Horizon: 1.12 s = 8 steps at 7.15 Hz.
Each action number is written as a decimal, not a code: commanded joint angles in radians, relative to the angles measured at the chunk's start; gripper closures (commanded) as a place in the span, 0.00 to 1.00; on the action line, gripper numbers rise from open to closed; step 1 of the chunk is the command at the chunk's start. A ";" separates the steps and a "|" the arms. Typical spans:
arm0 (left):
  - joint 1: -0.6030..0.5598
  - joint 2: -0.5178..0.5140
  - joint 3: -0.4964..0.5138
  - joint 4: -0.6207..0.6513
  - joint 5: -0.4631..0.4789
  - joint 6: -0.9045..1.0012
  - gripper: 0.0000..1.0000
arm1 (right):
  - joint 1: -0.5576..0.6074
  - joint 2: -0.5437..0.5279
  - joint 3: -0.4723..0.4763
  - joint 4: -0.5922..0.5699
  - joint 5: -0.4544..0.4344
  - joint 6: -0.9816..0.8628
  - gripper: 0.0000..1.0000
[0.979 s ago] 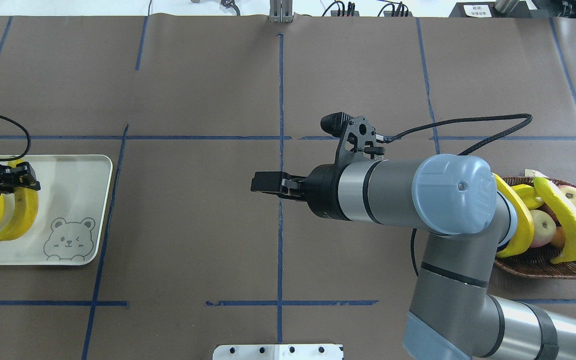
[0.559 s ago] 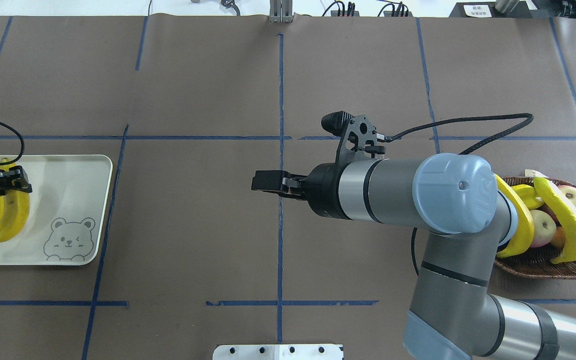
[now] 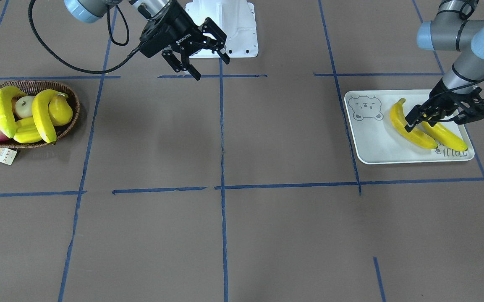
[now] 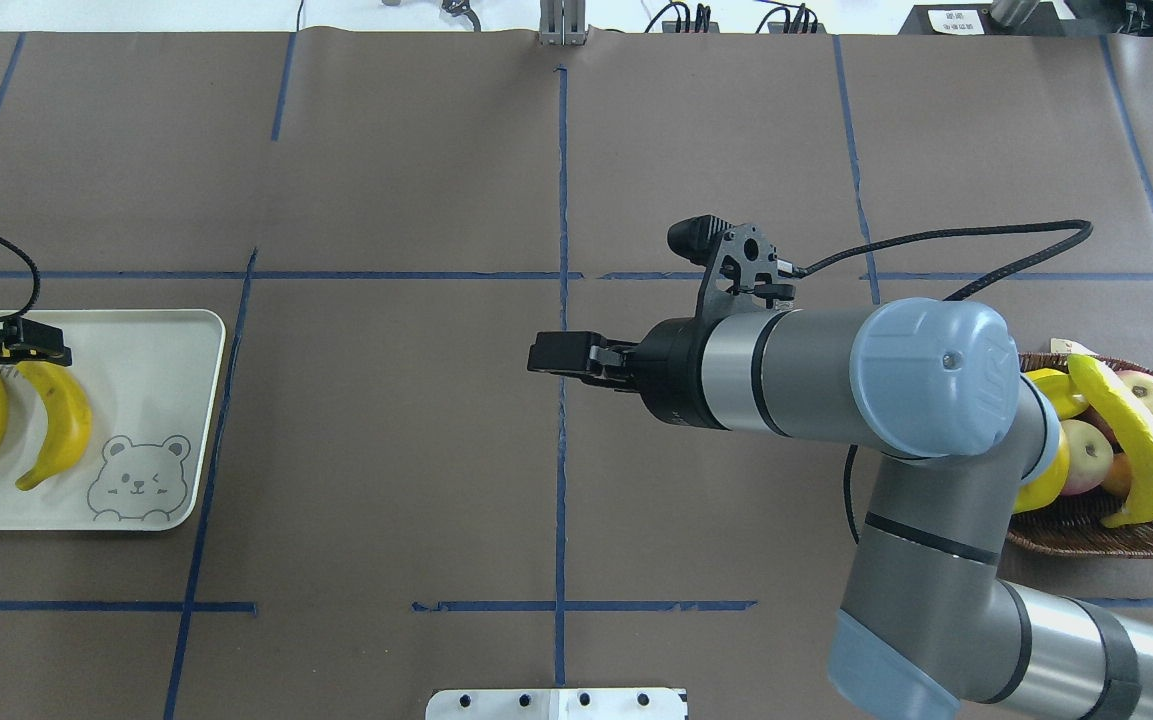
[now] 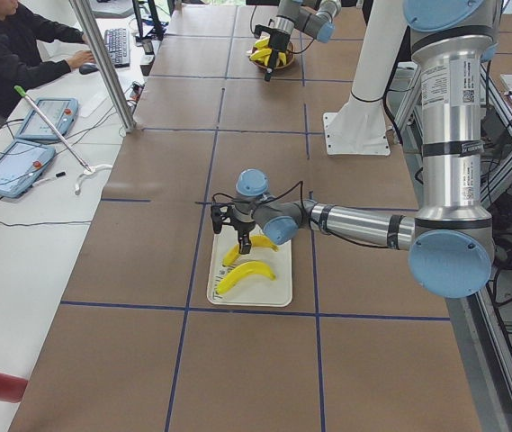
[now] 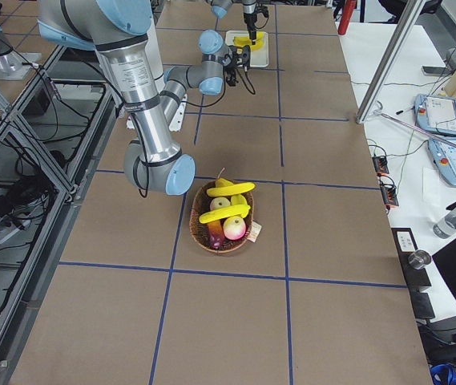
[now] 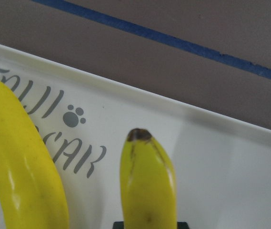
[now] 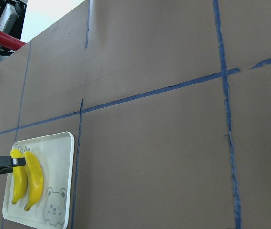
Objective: Transfer all bananas from basket to plate
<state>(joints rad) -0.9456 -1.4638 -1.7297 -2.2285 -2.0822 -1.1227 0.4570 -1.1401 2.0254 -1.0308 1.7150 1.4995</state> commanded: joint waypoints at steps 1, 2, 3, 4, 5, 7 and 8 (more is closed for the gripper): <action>-0.016 -0.013 -0.100 0.079 -0.074 0.001 0.01 | 0.085 -0.176 0.076 -0.003 0.058 -0.021 0.00; -0.016 -0.029 -0.204 0.180 -0.106 -0.009 0.01 | 0.163 -0.273 0.096 -0.003 0.140 -0.092 0.00; -0.015 -0.056 -0.296 0.278 -0.116 -0.047 0.01 | 0.213 -0.391 0.126 0.000 0.191 -0.208 0.00; -0.015 -0.114 -0.326 0.327 -0.116 -0.121 0.01 | 0.233 -0.493 0.147 0.005 0.205 -0.294 0.00; -0.004 -0.154 -0.324 0.329 -0.116 -0.182 0.01 | 0.248 -0.563 0.156 0.015 0.212 -0.365 0.00; 0.001 -0.178 -0.321 0.329 -0.116 -0.204 0.01 | 0.365 -0.733 0.162 0.094 0.337 -0.525 0.00; 0.007 -0.179 -0.320 0.329 -0.116 -0.207 0.01 | 0.462 -0.827 0.113 0.195 0.416 -0.644 0.00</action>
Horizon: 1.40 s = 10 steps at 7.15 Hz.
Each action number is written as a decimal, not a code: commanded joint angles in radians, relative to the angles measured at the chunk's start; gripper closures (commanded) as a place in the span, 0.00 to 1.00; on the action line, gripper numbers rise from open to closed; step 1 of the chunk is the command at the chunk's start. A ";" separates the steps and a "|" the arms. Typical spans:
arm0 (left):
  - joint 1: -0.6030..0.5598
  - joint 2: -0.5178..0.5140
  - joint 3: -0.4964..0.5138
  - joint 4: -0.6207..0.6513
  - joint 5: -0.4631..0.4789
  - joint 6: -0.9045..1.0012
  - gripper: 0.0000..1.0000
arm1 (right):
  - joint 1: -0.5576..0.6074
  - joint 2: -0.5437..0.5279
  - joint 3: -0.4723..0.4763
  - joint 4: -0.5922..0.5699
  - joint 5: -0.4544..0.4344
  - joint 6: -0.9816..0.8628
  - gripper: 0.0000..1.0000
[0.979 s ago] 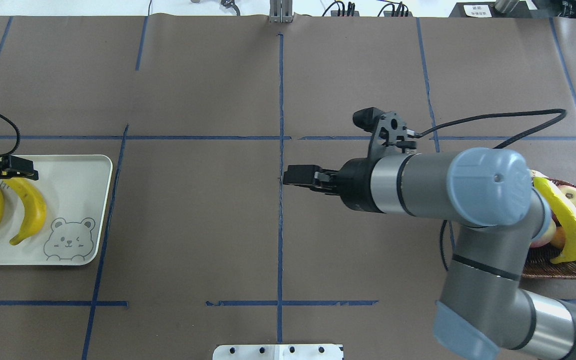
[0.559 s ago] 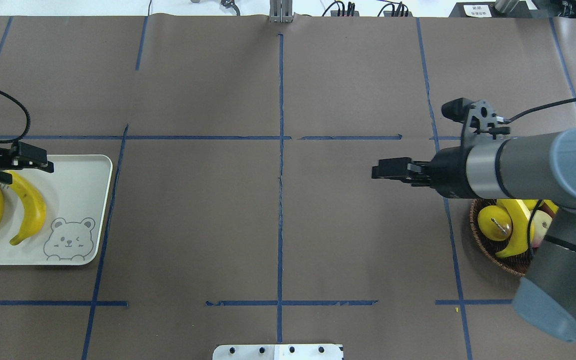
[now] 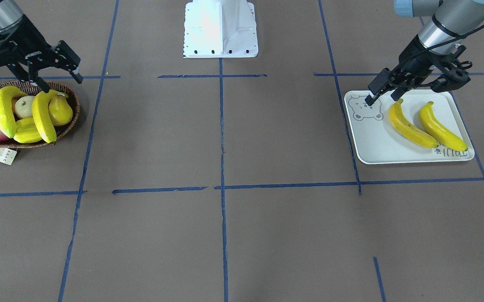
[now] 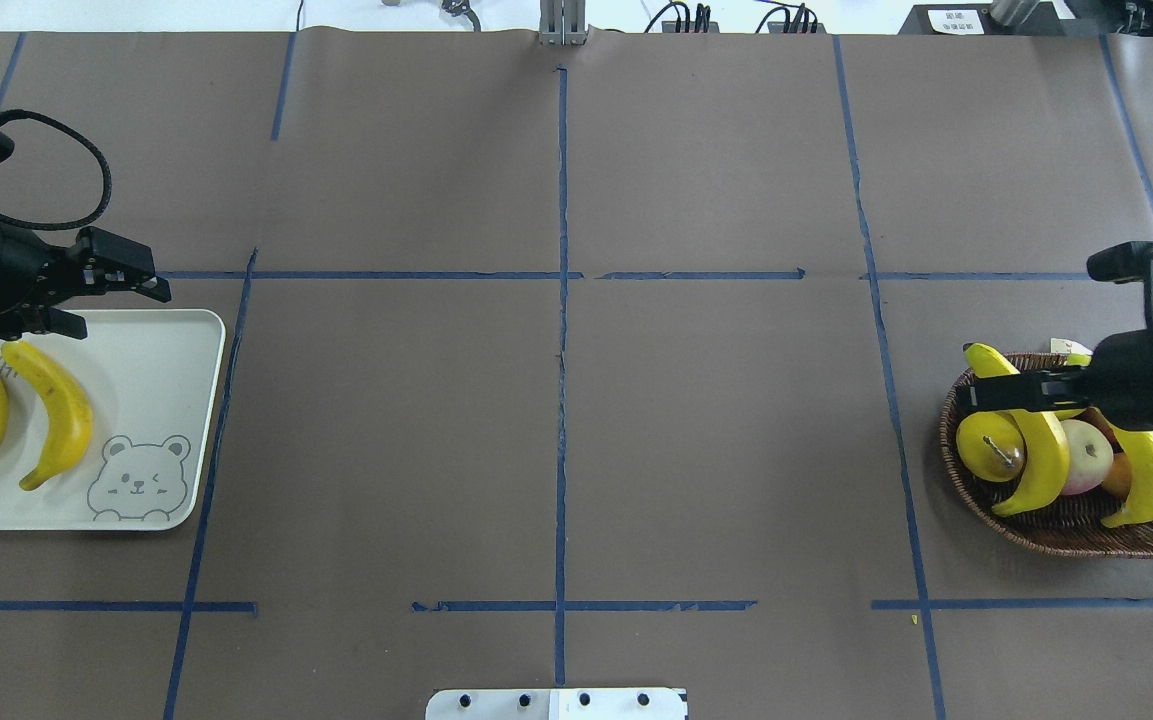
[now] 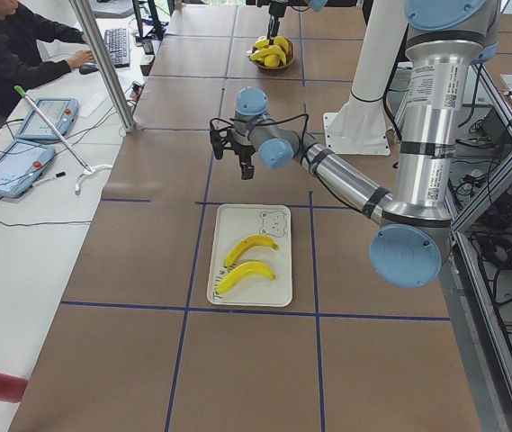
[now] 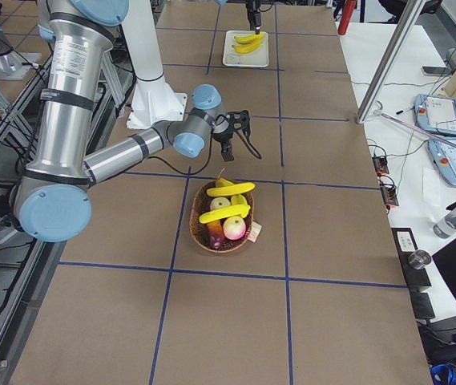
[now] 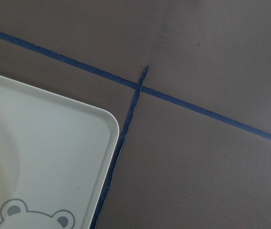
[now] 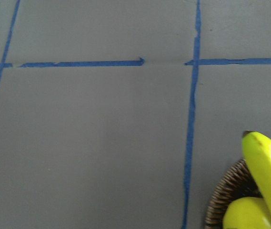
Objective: Transfer all bananas from basket to plate
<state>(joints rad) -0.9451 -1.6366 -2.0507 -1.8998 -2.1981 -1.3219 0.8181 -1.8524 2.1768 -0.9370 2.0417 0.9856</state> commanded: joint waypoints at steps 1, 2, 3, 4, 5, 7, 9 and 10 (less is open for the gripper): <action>0.008 -0.014 0.003 0.001 0.000 -0.008 0.01 | 0.196 -0.140 -0.119 0.157 0.168 -0.215 0.00; 0.017 -0.017 0.004 0.001 0.001 -0.014 0.01 | 0.232 -0.160 -0.165 0.162 0.175 -0.307 0.00; 0.028 -0.026 0.007 0.001 0.004 -0.031 0.01 | 0.277 -0.165 -0.225 0.164 0.183 -0.400 0.00; 0.031 -0.031 0.007 0.001 0.006 -0.034 0.01 | 0.283 -0.162 -0.267 0.165 0.190 -0.431 0.00; 0.041 -0.034 0.007 -0.001 0.009 -0.052 0.01 | 0.279 -0.150 -0.285 0.164 0.186 -0.423 0.00; 0.048 -0.035 0.009 -0.001 0.011 -0.053 0.01 | 0.276 -0.142 -0.295 0.158 0.199 -0.421 0.00; 0.048 -0.034 0.007 -0.001 0.011 -0.054 0.01 | 0.262 -0.128 -0.310 0.158 0.259 -0.416 0.00; 0.048 -0.034 0.007 -0.001 0.011 -0.054 0.01 | 0.239 -0.126 -0.313 0.158 0.262 -0.418 0.00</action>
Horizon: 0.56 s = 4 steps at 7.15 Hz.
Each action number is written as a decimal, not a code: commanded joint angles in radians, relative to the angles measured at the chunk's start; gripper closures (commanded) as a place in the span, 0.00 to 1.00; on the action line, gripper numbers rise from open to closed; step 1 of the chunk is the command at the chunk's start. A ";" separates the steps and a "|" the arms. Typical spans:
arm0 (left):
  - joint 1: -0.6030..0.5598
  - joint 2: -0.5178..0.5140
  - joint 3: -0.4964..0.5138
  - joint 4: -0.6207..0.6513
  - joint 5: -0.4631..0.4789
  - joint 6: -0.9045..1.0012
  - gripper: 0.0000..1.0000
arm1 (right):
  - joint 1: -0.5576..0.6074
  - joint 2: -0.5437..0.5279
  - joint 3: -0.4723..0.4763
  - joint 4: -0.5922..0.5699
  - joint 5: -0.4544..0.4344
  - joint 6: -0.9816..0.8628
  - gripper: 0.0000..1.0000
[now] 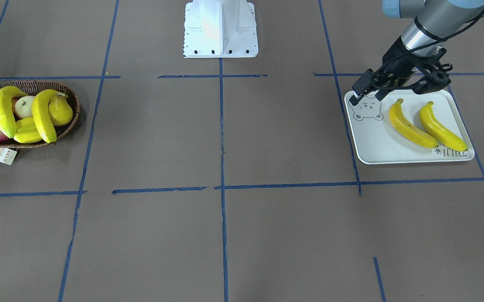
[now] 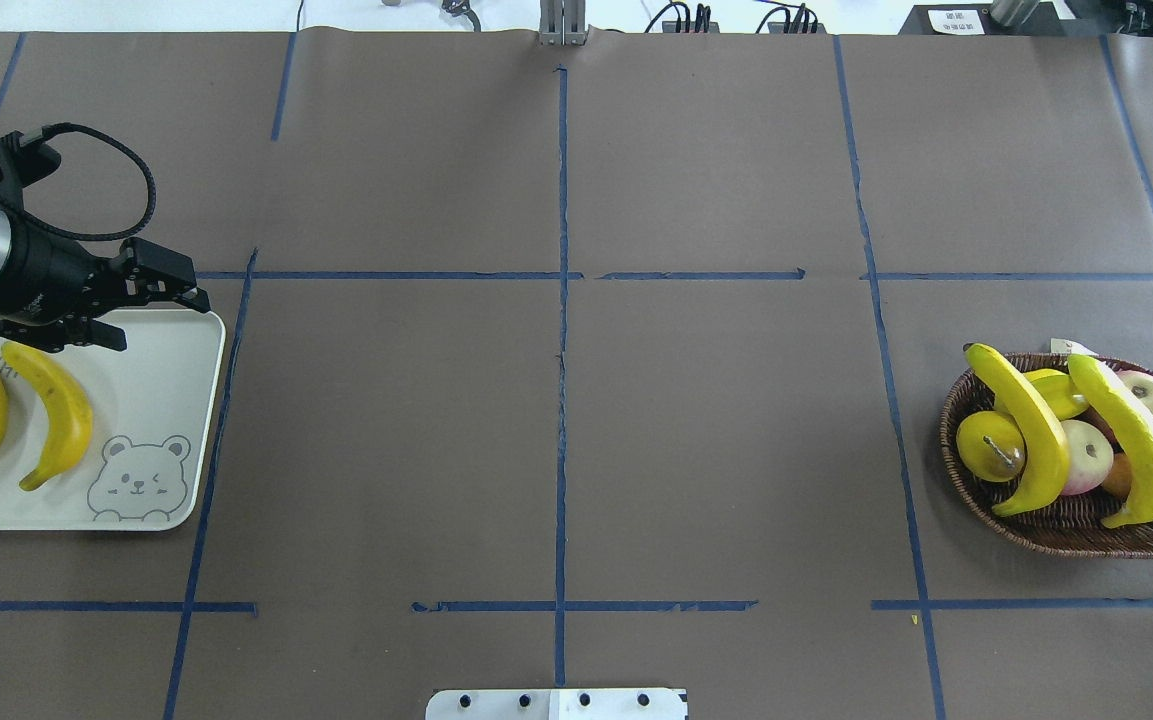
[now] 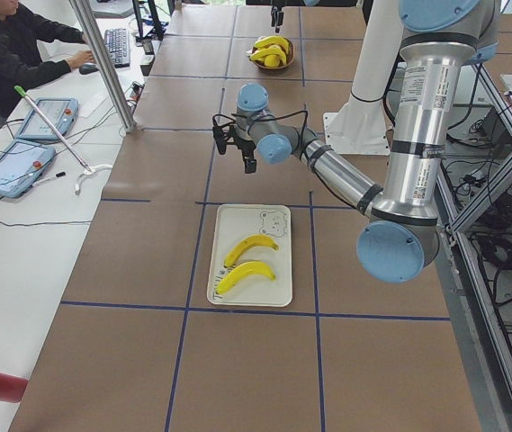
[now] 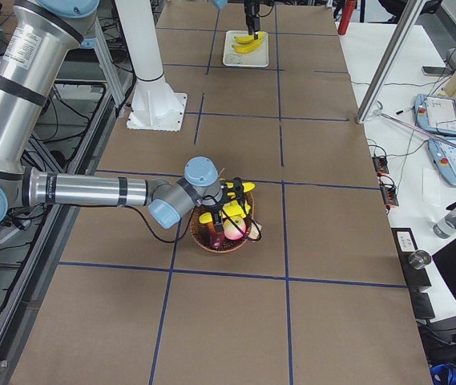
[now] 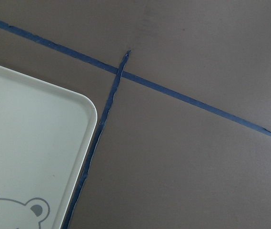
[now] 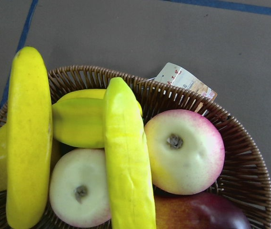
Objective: Transfer all bananas from basket to plate
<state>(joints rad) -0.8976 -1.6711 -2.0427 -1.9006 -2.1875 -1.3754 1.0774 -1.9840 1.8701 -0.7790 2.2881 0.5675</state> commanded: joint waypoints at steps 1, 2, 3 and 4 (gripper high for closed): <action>0.000 0.001 0.001 0.000 0.000 0.001 0.01 | -0.043 0.019 -0.023 0.000 0.016 0.002 0.00; 0.000 0.001 0.001 0.000 0.000 0.001 0.01 | -0.060 0.036 -0.037 -0.002 0.016 0.002 0.00; 0.000 0.001 -0.001 0.001 0.000 0.001 0.01 | -0.077 0.046 -0.054 -0.002 0.017 0.003 0.00; 0.000 0.001 -0.001 0.000 0.000 -0.001 0.01 | -0.083 0.048 -0.057 -0.002 0.017 0.003 0.03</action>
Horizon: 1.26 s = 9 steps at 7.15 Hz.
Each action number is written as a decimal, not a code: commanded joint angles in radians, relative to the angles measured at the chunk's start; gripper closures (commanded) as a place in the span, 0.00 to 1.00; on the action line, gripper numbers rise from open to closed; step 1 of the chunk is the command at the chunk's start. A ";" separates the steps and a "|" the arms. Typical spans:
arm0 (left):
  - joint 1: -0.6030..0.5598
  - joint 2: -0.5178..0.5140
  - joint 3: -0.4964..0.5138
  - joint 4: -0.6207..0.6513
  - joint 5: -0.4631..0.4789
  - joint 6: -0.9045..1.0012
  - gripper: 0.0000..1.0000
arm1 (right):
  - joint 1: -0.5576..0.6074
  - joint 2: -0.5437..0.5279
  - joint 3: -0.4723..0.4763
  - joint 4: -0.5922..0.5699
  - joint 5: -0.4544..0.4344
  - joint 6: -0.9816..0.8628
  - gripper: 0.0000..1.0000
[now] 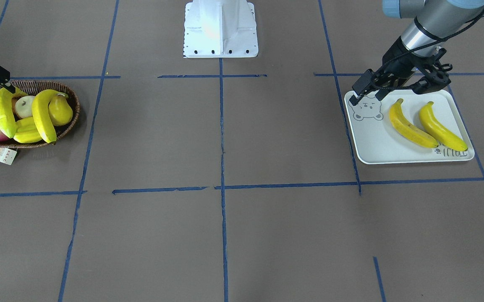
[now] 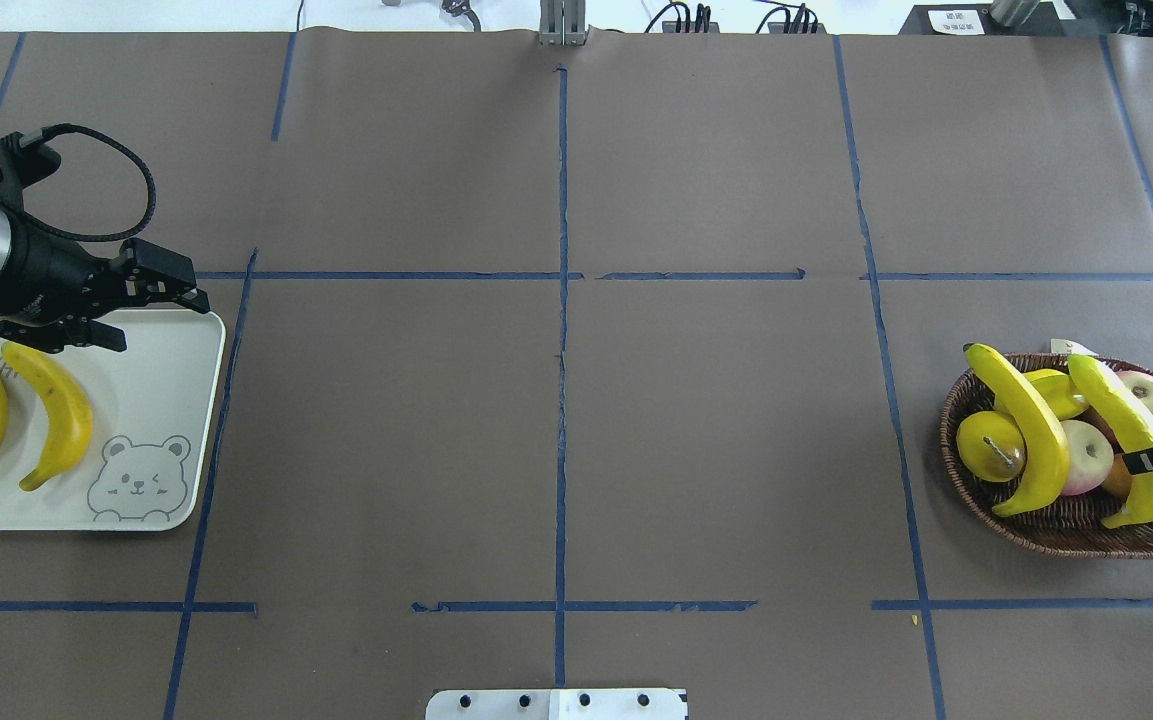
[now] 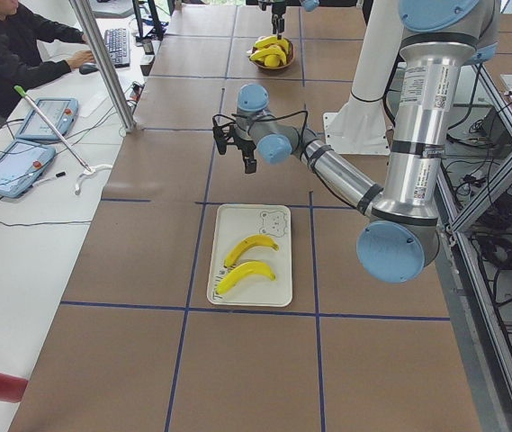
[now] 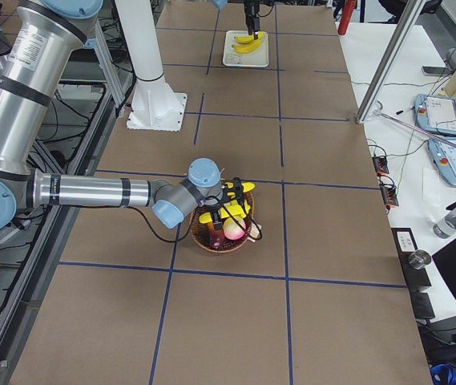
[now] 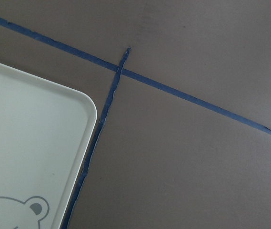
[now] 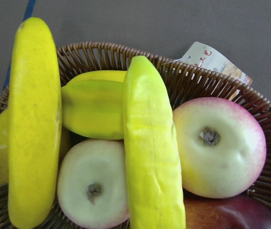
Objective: Transfer all bananas from basket to plate
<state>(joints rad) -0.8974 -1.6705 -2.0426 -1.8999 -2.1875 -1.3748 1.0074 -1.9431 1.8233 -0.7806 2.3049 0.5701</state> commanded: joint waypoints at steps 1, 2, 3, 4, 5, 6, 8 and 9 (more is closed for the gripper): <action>0.000 0.000 -0.001 0.001 -0.002 0.000 0.01 | -0.013 0.007 -0.012 0.003 0.011 0.001 0.42; 0.000 0.000 -0.001 -0.001 -0.002 0.000 0.01 | -0.013 0.006 -0.012 0.004 0.013 -0.010 0.79; 0.000 0.000 -0.001 0.001 -0.002 0.000 0.01 | -0.010 0.006 -0.010 0.006 0.014 -0.013 0.97; 0.000 0.000 0.001 0.001 -0.002 0.000 0.01 | -0.006 0.004 0.001 0.006 0.015 -0.012 1.00; 0.000 0.000 0.001 0.001 -0.002 -0.001 0.01 | 0.025 -0.003 0.037 -0.003 0.021 -0.009 1.00; 0.000 0.000 -0.001 0.001 -0.002 -0.001 0.01 | 0.122 0.003 0.040 -0.006 0.106 -0.010 1.00; 0.000 -0.002 -0.002 -0.001 -0.002 -0.001 0.01 | 0.326 0.012 0.080 -0.011 0.279 -0.010 1.00; 0.000 -0.002 -0.004 -0.001 -0.005 -0.001 0.01 | 0.388 0.048 0.082 -0.012 0.339 -0.007 1.00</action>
<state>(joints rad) -0.8974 -1.6719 -2.0450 -1.9001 -2.1898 -1.3759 1.3053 -1.9251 1.8926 -0.7905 2.5649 0.5606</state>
